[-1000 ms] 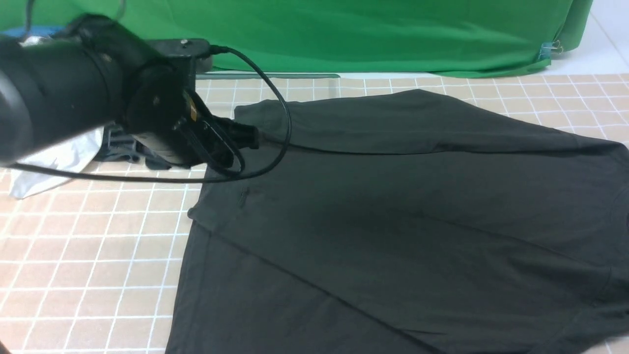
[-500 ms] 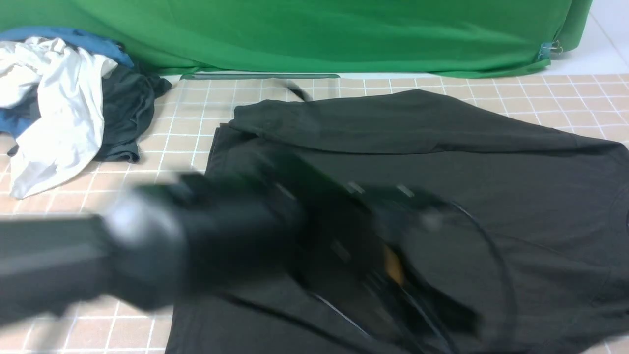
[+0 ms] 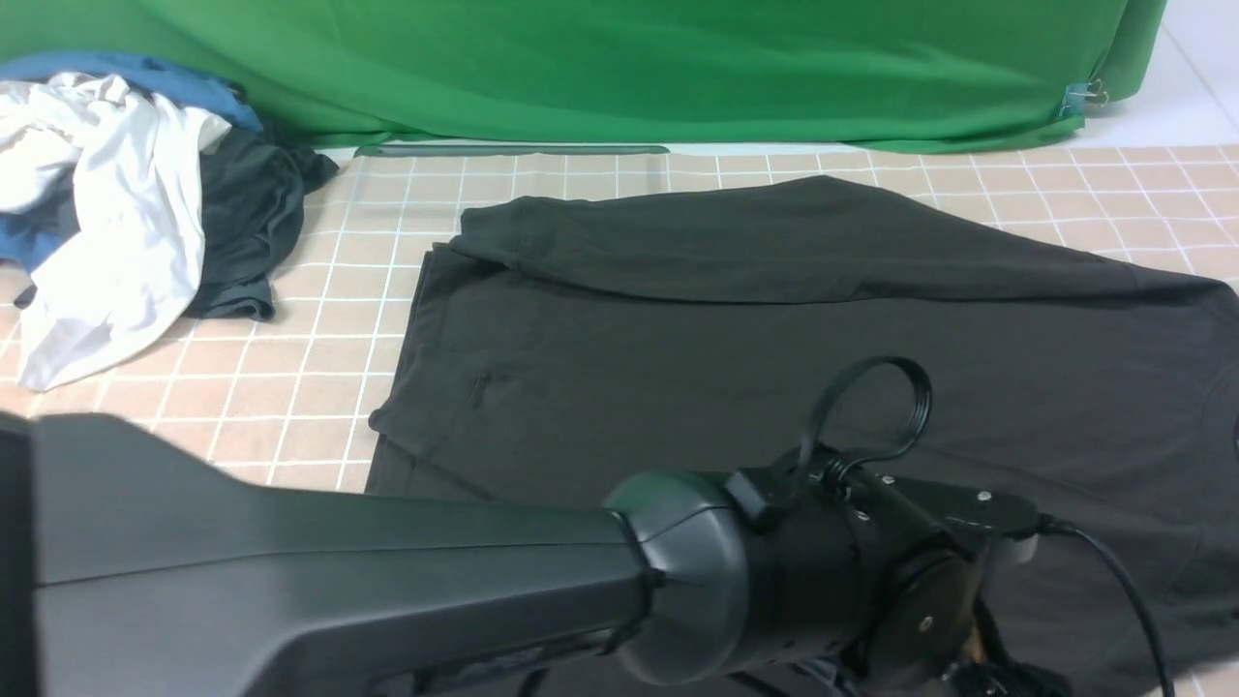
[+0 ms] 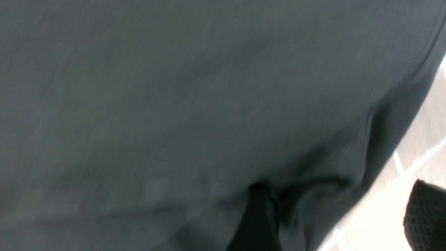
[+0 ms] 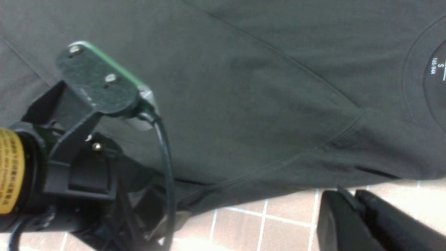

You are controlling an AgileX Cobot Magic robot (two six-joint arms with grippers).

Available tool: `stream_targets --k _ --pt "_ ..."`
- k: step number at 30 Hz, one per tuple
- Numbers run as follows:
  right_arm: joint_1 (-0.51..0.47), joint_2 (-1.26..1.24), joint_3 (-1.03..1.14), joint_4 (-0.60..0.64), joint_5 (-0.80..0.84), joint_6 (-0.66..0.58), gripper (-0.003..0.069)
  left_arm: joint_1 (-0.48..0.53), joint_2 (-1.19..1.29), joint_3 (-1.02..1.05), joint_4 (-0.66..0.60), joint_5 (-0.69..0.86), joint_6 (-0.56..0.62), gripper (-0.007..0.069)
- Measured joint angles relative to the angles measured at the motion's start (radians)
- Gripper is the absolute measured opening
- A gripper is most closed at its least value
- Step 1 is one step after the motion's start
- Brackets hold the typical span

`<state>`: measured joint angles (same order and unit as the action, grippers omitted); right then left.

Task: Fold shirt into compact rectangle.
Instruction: 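Grab the top left corner of the dark shirt with the left gripper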

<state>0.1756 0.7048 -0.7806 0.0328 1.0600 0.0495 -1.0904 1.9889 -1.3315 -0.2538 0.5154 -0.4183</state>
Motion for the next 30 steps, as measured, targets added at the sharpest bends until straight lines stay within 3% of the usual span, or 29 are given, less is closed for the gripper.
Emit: stream_targets --k 7,14,27,30 --pt "0.000 0.000 0.000 0.000 0.000 0.000 0.0090 0.000 0.022 -0.009 -0.015 -0.065 0.013 0.0503" --pt "0.000 0.000 0.000 0.000 -0.002 0.000 0.0091 -0.011 0.035 -0.009 -0.050 -0.067 0.034 0.0379" --pt "0.000 0.000 0.000 0.000 -0.006 0.000 0.0091 -0.020 0.056 -0.017 -0.039 -0.066 0.081 0.0048" --pt "0.000 0.000 0.000 0.000 -0.006 -0.008 0.0091 -0.036 0.057 -0.039 -0.034 -0.037 0.091 0.0018"
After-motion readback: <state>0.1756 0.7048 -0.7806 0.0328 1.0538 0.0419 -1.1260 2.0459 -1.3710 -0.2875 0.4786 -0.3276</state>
